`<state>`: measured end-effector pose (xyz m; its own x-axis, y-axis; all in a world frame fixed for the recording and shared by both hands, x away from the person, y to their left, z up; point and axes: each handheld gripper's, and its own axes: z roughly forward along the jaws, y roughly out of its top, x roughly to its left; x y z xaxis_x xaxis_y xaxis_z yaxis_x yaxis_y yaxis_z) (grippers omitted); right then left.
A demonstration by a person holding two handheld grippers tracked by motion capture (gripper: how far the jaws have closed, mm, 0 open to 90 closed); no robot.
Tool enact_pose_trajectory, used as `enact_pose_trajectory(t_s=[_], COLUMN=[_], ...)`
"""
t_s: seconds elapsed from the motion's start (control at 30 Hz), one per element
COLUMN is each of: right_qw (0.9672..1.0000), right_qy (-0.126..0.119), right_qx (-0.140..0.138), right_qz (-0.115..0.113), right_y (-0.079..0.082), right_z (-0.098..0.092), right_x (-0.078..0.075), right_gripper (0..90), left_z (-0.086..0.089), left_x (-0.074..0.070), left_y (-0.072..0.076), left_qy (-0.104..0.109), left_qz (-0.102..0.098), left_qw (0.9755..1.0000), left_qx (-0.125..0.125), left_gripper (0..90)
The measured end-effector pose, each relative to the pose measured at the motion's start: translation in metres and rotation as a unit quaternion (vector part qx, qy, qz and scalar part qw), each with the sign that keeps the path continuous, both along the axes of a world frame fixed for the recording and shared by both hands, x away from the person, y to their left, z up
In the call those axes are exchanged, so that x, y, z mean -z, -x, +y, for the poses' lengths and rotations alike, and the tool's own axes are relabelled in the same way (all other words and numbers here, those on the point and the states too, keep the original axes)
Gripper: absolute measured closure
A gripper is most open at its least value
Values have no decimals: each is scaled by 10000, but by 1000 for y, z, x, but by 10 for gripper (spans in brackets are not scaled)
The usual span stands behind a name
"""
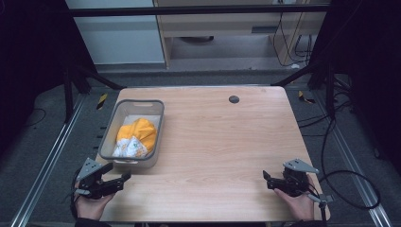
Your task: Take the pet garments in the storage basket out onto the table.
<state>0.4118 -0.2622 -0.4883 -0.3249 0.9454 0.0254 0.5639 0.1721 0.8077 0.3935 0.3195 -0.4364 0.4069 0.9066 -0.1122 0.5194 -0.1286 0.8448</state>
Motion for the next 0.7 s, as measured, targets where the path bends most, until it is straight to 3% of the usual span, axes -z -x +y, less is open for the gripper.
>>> enact_pose_trajectory(t_s=[0.7], right_qw=[10000], right_qy=[50], right_qx=[21], right_qz=[26], right_y=[0], right_z=[1], right_x=[1], right_gripper=[107], left_z=[-5], left_x=[-33], left_y=[-4], left_qy=[77], left_qz=[-194], left_qw=[9998], left_qx=[57], left_gripper=[203])
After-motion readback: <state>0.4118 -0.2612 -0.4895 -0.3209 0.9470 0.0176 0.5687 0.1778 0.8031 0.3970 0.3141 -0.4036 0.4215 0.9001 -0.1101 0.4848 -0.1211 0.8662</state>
